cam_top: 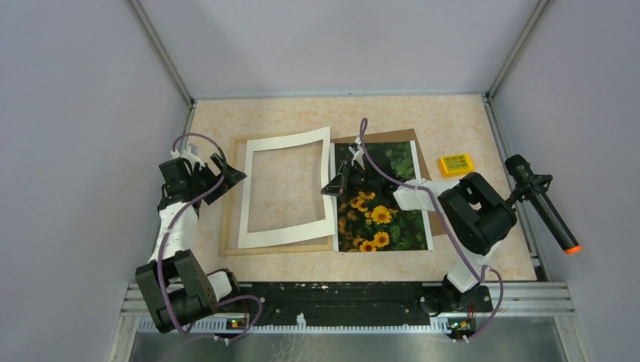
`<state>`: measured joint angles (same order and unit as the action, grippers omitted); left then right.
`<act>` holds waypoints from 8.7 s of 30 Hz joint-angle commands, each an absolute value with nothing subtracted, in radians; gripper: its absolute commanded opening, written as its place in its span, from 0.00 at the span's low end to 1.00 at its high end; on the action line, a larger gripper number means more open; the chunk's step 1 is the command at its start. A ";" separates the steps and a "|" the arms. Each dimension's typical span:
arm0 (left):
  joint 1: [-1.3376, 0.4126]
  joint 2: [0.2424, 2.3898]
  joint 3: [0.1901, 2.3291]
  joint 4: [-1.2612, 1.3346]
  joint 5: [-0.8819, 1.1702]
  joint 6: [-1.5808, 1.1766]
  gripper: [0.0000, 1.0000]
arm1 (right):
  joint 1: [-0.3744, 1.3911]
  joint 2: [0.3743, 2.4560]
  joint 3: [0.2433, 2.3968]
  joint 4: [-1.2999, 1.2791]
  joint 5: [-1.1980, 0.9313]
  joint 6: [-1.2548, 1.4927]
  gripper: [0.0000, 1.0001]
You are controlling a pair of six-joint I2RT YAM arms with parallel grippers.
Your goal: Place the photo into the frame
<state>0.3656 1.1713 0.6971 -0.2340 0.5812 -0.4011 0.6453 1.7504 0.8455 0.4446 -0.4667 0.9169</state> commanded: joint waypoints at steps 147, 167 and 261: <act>0.103 1.055 0.694 -0.170 0.758 -0.386 0.99 | 1.524 1.847 0.966 -0.528 0.987 0.554 0.39; 0.103 1.066 0.695 -0.176 0.749 -0.383 0.99 | 1.425 1.594 0.884 -0.378 1.019 0.503 0.00; 0.260 1.036 0.694 -0.194 0.642 -0.414 0.99 | 1.074 1.086 0.526 0.116 0.557 1.319 0.00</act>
